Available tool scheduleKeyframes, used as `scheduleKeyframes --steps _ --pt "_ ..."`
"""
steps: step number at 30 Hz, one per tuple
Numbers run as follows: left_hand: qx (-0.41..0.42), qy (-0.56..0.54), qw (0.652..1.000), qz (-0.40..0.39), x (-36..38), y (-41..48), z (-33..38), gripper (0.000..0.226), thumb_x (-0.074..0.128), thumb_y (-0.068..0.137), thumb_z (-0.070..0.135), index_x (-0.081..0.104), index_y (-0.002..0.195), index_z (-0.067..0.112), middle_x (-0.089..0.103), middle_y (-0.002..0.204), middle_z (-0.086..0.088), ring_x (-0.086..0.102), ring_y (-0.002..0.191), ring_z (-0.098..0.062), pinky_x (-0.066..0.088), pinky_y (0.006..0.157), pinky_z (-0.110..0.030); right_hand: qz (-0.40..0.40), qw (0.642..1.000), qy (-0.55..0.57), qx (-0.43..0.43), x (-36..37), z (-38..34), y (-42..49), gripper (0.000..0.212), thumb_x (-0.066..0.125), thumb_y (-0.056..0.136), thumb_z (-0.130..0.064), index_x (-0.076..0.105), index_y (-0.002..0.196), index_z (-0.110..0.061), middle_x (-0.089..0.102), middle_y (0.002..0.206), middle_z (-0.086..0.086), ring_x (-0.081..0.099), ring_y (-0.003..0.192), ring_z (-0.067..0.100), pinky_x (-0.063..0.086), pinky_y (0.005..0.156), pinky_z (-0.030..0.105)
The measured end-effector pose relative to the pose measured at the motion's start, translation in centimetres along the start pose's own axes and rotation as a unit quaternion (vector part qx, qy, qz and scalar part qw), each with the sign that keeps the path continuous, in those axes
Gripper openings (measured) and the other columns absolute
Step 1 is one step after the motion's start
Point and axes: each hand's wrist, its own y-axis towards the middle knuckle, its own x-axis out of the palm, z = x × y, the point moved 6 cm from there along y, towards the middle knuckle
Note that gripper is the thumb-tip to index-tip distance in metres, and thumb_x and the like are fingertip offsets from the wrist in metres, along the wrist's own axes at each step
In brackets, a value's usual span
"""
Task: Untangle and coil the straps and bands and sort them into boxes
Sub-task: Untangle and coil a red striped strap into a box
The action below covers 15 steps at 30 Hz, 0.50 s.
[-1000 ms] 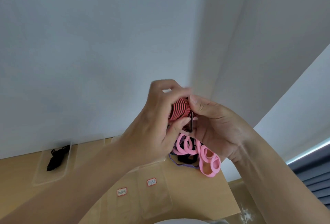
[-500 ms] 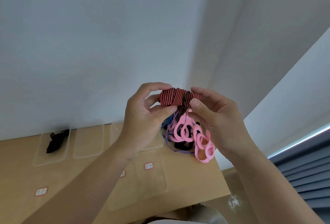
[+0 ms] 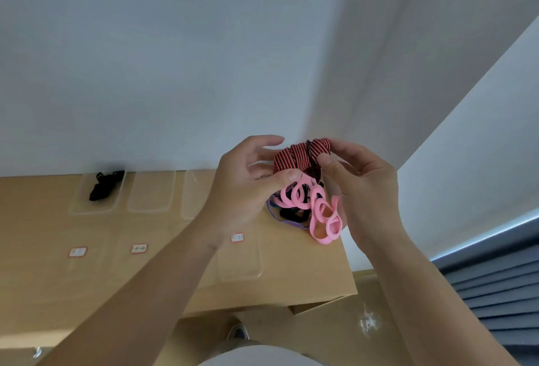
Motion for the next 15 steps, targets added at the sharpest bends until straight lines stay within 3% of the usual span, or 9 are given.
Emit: scheduleKeyframes --steps 2,6,9,12,15 --pt "0.014 0.028 0.999 0.036 0.9 -1.4 -0.2 0.038 0.084 0.077 0.000 0.069 0.108 0.017 0.077 0.097 0.006 0.075 0.086 -0.011 0.058 0.073 -0.023 -0.018 1.000 0.004 0.010 -0.2 0.2 -0.4 0.025 0.066 0.093 -0.003 0.073 0.117 -0.008 0.079 0.099 0.002 0.075 0.094 0.015 0.060 0.078 0.024" --pt "0.055 0.074 0.988 0.122 1.7 -4.7 -1.2 0.034 0.086 0.077 0.004 0.068 0.100 0.022 0.078 0.099 0.003 0.076 0.092 -0.016 0.061 0.081 -0.033 -0.071 0.997 0.015 0.013 -0.2 1.6 -1.5 0.027 0.061 0.098 -0.006 0.072 0.122 -0.011 0.077 0.105 0.005 0.073 0.102 0.022 0.058 0.092 0.034" --pt "0.069 0.136 0.973 0.175 1.3 -7.2 -1.7 0.036 0.087 0.076 0.007 0.068 0.100 0.026 0.077 0.098 0.007 0.074 0.093 -0.013 0.062 0.078 -0.033 -0.137 0.990 0.021 0.021 0.4 3.5 -2.7 0.029 0.062 0.097 -0.010 0.072 0.123 -0.016 0.072 0.090 0.009 0.059 0.079 0.033 0.051 0.079 0.048" --pt "0.024 0.178 0.964 0.198 0.4 -9.9 -2.9 0.037 0.087 0.075 0.012 0.065 0.097 0.032 0.075 0.094 0.012 0.071 0.088 -0.007 0.061 0.069 -0.028 -0.161 0.986 0.020 0.030 0.6 5.5 -4.4 0.033 0.059 0.097 0.003 0.071 0.122 -0.014 0.076 0.100 -0.002 0.068 0.090 0.014 0.059 0.088 0.036" --pt "-0.029 0.236 0.954 0.182 -0.5 -12.1 -3.9 0.035 0.086 0.076 0.018 0.064 0.101 0.028 0.073 0.095 0.012 0.068 0.090 -0.002 0.060 0.075 -0.032 -0.171 0.984 0.021 0.048 0.6 7.0 -6.5 0.035 0.056 0.096 0.010 0.067 0.125 -0.006 0.075 0.103 -0.002 0.071 0.087 -0.001 0.054 0.076 0.015"
